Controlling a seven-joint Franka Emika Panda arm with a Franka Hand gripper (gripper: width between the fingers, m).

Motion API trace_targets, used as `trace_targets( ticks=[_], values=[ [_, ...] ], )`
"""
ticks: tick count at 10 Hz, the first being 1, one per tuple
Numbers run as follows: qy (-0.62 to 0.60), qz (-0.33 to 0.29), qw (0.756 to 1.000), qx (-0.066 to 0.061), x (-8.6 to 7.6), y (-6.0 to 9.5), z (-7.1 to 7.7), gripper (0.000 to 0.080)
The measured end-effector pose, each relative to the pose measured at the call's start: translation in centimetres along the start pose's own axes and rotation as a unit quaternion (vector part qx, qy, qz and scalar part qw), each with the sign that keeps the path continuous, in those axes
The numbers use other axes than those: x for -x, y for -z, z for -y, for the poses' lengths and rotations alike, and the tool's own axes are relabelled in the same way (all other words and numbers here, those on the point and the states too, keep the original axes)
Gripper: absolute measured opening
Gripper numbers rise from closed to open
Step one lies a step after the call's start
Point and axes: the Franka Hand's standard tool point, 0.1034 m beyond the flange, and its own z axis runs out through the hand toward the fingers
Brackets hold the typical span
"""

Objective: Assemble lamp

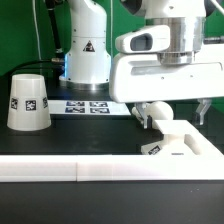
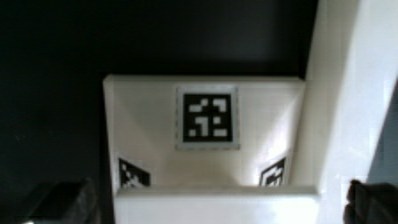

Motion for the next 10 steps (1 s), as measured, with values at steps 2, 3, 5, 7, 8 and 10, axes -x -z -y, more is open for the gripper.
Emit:
trace_targets(
  ticks=[2, 3, 5, 7, 8, 10],
  values=[
    [0.012, 0.004, 1.0, 0.002, 2.6, 1.9, 0.7, 0.0699],
    [0.023, 0.003, 1.0, 0.003, 4.1, 2.5, 1.2, 0.0699],
    [0.074, 0.005, 0.997, 0.003, 7.0, 2.7, 2.1, 0.0699],
    [0.141, 0.008, 0.99, 0.002, 8.3, 1.9, 2.1, 0.0699],
    [0.178, 0.014, 0.984, 0.001, 8.4, 1.7, 2.0, 0.0699],
    [0.18, 0.014, 0.984, 0.001, 8.4, 1.7, 2.1, 0.0699]
  ],
)
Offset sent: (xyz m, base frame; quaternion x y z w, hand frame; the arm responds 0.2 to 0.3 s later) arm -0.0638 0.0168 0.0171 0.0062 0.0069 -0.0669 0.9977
